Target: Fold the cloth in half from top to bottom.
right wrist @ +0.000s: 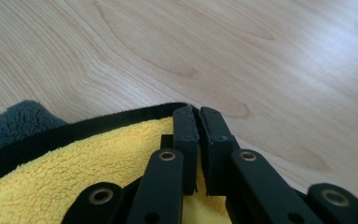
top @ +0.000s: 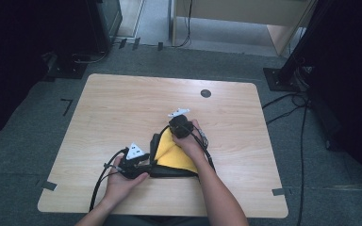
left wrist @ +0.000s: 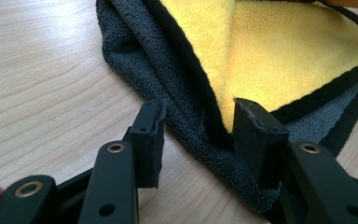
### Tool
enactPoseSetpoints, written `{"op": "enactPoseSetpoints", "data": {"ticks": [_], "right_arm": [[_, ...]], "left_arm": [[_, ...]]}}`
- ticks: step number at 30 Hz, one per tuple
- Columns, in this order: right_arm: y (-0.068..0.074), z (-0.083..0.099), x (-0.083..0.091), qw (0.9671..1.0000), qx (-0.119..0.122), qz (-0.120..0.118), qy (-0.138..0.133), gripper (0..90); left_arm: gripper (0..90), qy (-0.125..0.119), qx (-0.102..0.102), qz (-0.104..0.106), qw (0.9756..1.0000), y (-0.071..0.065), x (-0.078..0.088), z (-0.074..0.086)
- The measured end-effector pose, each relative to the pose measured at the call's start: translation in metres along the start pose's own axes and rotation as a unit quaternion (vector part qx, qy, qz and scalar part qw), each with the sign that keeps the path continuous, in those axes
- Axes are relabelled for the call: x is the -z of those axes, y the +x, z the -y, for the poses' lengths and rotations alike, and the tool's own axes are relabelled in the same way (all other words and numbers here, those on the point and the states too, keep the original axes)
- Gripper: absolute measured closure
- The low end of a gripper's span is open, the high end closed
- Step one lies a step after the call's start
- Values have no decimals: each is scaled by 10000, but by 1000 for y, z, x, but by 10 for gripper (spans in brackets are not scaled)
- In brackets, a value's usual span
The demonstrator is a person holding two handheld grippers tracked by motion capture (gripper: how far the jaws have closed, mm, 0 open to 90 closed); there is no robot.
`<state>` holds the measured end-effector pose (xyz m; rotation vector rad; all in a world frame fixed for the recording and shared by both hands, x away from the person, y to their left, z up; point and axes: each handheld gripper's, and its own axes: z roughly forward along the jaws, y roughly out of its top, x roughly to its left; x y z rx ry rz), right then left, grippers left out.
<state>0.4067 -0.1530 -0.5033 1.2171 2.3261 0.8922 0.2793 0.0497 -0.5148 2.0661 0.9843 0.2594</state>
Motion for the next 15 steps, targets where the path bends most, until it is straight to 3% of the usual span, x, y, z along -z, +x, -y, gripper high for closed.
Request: {"op": "enactPoseSetpoints", "data": {"ticks": [4,7,10,12,15], "right_arm": [[-1,3,29,9978,-80,-88,-658,869],[-2,12,64,9943,-28,-170,-1052,866],[-1,35,102,9900,137,-298,-1370,862],[0,56,122,9888,204,-336,-1441,857],[-1,93,141,9893,230,-432,-1374,835]], "left_arm": [[588,-87,-95,-20,9999,-2,3,1],[677,-108,-264,16,9996,-5,6,3],[771,-129,-498,-21,9987,-10,11,6],[822,-112,-663,-52,9977,-12,15,7],[830,-91,-741,132,9971,-12,23,9]]}}
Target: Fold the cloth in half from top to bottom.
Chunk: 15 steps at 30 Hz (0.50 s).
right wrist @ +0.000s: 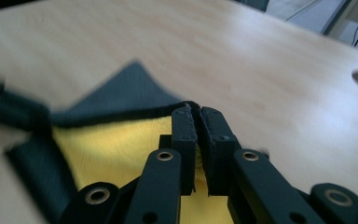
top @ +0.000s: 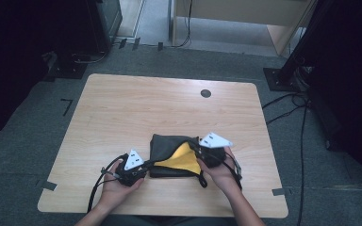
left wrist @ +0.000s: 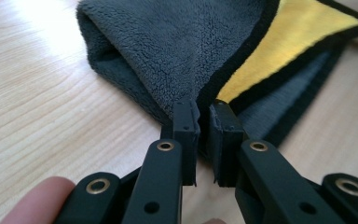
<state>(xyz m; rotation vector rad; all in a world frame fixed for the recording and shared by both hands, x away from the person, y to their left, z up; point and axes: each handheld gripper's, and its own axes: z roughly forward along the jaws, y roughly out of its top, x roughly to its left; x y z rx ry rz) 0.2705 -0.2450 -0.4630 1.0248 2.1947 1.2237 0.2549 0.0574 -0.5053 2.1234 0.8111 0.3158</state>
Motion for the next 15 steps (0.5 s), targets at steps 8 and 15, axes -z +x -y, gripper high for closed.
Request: {"op": "enactPoseSetpoints", "data": {"ticks": [8,15], "right_arm": [[-16,69,44,9959,-316,-53,846,728],[-9,54,45,9922,-1192,61,352,596]], "left_arm": [[722,-74,-74,635,9979,3,9,1],[583,63,-112,135,9998,-2,-1,0]]}}
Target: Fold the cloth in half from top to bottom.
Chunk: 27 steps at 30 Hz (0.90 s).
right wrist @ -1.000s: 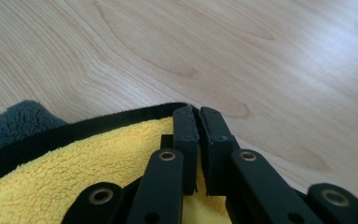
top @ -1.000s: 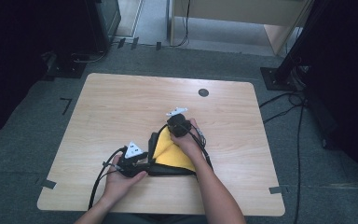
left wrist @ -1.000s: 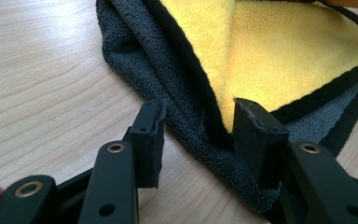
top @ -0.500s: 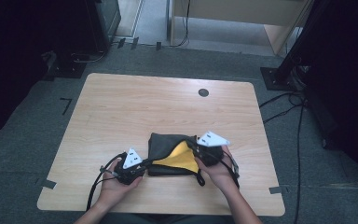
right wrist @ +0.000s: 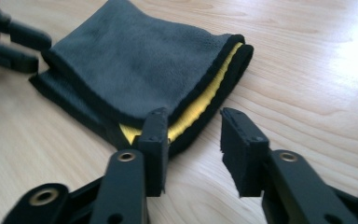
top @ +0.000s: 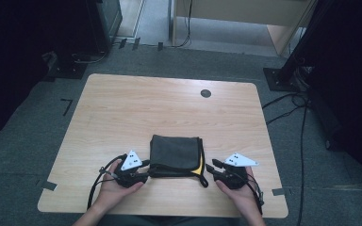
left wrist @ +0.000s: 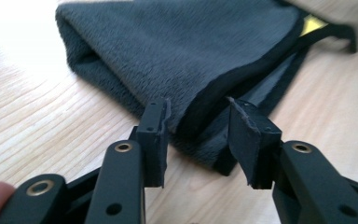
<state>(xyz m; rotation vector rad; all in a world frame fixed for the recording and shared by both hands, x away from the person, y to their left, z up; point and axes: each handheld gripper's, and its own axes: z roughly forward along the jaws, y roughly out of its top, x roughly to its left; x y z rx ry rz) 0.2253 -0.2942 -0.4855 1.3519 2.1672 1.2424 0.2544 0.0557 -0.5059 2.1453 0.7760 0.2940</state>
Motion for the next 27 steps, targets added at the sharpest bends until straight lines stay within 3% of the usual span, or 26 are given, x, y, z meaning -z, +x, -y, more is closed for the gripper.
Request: {"op": "enactPoseSetpoints", "data": {"ticks": [1,3,4,7,9,12,14,16,19,24,27], "right_arm": [[2,-1,-4,9996,-271,21,3,585],[3,-3,-13,9958,-913,-87,2,546],[3,-4,-18,9943,-1069,-49,22,527],[6,-3,-29,9933,-1130,149,190,476],[7,-1,-32,9900,-1307,486,230,449],[1,3,-35,9833,-1742,470,228,406],[-1,6,-36,9802,-1961,165,205,427],[3,6,-38,9804,-1961,31,187,435],[11,4,-40,9833,-1810,121,141,484],[24,3,-38,9897,-1290,616,22,638],[28,3,-37,9922,-1050,667,-10,751]], "left_arm": [[582,22,6,-5,10000,-1,-1,0],[584,29,-5,-41,10000,-2,-2,1],[588,40,-27,-45,10000,-2,-2,1],[608,31,-74,-98,9999,-2,0,2],[613,21,-57,-98,9999,-1,1,3],[616,17,-11,-84,10000,1,1,5],[629,11,10,-53,10000,2,1,5],[643,-6,36,-43,10000,1,0,5],[688,1,-1,-69,10000,-1,0,5],[811,31,-117,-108,9999,-2,2,4],[837,9,-134,-73,9999,-2,2,4]]}}
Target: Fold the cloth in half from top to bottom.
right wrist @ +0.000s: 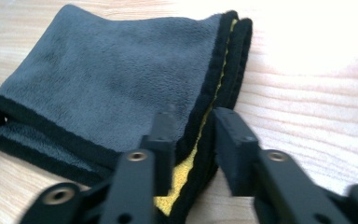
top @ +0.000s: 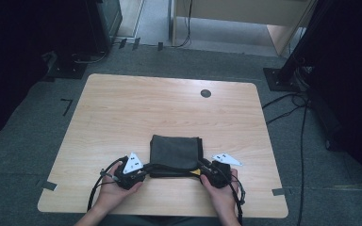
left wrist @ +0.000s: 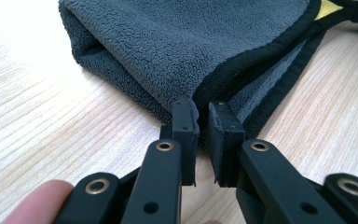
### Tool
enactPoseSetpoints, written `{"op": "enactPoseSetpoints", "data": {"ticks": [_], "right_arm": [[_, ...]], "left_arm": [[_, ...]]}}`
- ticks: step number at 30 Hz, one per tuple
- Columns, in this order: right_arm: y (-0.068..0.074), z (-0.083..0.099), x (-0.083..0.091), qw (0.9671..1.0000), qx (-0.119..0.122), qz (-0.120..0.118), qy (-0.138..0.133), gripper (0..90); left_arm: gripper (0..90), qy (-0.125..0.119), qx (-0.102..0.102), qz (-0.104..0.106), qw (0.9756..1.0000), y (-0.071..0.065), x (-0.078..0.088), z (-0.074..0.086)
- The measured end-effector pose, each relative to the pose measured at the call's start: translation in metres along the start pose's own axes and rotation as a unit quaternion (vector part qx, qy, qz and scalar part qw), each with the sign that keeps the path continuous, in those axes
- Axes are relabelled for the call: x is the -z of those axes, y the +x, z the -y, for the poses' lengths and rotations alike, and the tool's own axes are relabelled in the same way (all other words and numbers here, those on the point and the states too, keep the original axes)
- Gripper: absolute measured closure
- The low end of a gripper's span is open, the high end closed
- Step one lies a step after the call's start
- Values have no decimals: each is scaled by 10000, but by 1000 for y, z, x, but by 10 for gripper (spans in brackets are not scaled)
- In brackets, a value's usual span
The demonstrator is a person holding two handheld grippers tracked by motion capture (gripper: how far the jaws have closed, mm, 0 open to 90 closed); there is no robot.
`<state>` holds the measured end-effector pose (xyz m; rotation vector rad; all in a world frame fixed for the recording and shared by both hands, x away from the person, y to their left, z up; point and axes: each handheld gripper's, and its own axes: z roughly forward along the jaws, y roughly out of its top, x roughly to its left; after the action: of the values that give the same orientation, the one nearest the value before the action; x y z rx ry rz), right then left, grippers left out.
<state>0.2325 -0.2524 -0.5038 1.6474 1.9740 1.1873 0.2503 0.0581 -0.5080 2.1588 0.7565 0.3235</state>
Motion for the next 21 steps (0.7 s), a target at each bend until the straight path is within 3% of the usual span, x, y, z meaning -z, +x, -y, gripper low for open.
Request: {"op": "enactPoseSetpoints", "data": {"ticks": [3,6,10,16,21], "right_arm": [[4,0,0,9999,102,-60,-15,767],[2,1,-1,9999,-17,-151,20,680],[0,3,-4,9996,-174,-223,54,639],[10,5,-5,9995,309,101,-29,823],[10,2,-1,9988,481,31,-108,881]], "left_arm": [[844,-10,-27,14,10000,0,0,0],[837,-2,-49,38,10000,0,1,0],[825,29,-102,26,9999,-1,-1,1],[833,5,-151,-44,9999,-3,-1,1],[878,-57,-187,-84,9998,-4,1,0]]}}
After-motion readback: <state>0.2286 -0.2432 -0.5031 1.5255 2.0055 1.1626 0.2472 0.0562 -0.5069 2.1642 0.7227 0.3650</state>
